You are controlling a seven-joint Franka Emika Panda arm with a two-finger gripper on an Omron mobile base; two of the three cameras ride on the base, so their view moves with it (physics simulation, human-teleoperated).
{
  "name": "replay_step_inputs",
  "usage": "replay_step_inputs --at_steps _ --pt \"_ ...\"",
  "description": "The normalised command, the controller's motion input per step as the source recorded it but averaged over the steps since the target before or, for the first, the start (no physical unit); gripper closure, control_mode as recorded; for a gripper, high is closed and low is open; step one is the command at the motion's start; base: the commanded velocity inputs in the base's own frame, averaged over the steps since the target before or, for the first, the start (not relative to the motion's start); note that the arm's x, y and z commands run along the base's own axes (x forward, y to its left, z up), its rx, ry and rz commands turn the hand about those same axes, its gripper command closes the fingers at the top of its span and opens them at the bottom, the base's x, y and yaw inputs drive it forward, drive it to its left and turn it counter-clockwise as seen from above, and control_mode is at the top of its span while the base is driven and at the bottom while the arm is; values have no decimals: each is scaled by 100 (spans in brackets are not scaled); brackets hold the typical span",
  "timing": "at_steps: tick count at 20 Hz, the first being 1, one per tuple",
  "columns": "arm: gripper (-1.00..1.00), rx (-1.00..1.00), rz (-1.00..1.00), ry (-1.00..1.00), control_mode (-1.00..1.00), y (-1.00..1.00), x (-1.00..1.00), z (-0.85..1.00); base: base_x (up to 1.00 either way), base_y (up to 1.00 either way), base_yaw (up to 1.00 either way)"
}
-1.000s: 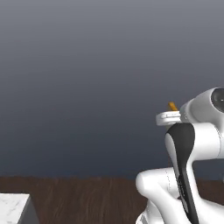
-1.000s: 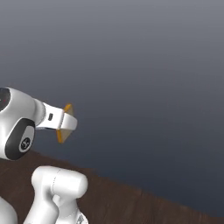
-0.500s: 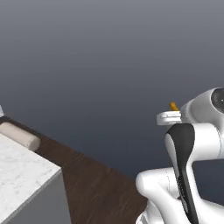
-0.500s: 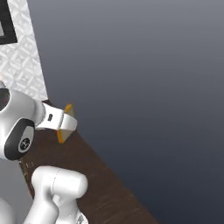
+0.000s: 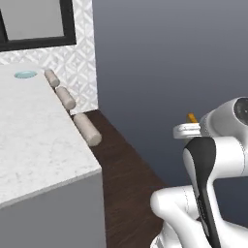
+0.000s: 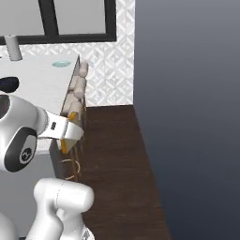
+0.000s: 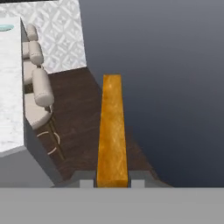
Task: Start the toaster. Once the lever pops up, take the bread to the plate on the dining counter.
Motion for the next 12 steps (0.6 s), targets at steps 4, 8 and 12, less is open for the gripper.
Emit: replay_step_inputs --at_steps 4,8,12 --pt "100 0 0 0 100 0 0 0 74 -36 58" --pt "100 0 0 0 100 0 0 0 87 -39 33" --pt "100 0 0 0 100 0 0 0 98 -46 28"
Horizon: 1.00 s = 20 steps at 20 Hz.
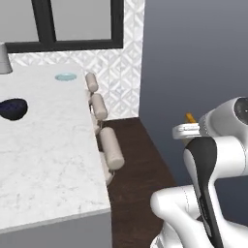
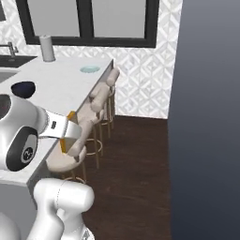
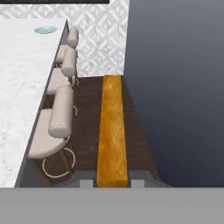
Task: Start the toaster. Once the lever pops up, take the bread to the plate on the dining counter.
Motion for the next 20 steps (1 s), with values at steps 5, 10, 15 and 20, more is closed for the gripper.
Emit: replay_step_inputs --at_steps 5,10,15,20 --pt "100 0 0 0 100 0 0 0 79 -87 38" --pt "100 0 0 0 100 0 0 0 67 -80 24" --pt "100 0 0 0 100 0 0 0 77 -67 18" --pt "100 0 0 0 100 0 0 0 88 -56 16"
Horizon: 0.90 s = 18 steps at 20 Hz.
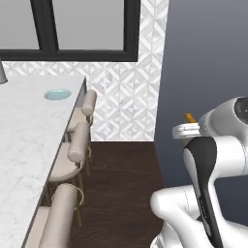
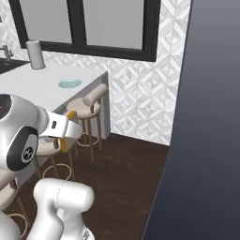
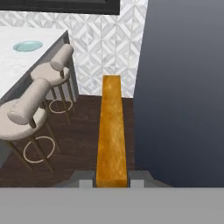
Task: Start the toaster. Once the lever pops up, take the bread to the plate on the dining counter.
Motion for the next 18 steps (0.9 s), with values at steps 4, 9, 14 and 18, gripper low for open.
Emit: replay_step_inputs --at_steps 4,9,14,18 --pt "100 0 0 0 100 0 0 0 90 -52 16" --pt "100 0 0 0 100 0 0 0 99 -40 17" --pt "100 0 0 0 100 0 0 0 99 -45 18" --pt "100 0 0 0 100 0 0 0 86 -45 19"
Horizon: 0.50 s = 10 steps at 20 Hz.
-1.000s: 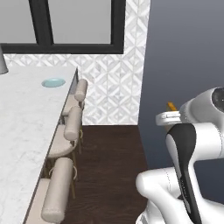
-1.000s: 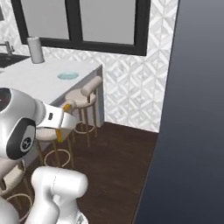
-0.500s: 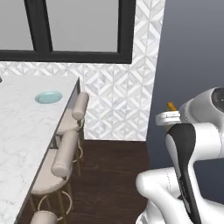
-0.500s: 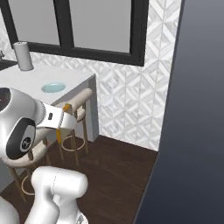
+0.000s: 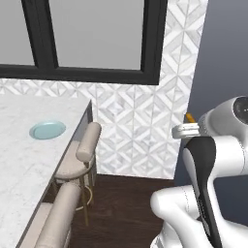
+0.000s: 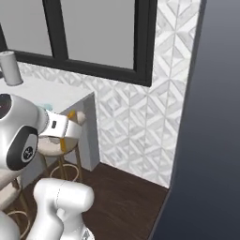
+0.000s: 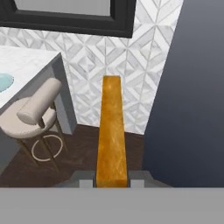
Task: Start the toaster. Once the lever pops up, take the bread to the plate on the dining counter.
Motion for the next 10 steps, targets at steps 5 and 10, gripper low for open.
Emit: replay_step_inputs --at_steps 5,10 --pt "100 0 0 0 100 0 0 0 48 -19 35" --pt "100 0 0 0 100 0 0 0 1 -13 63"
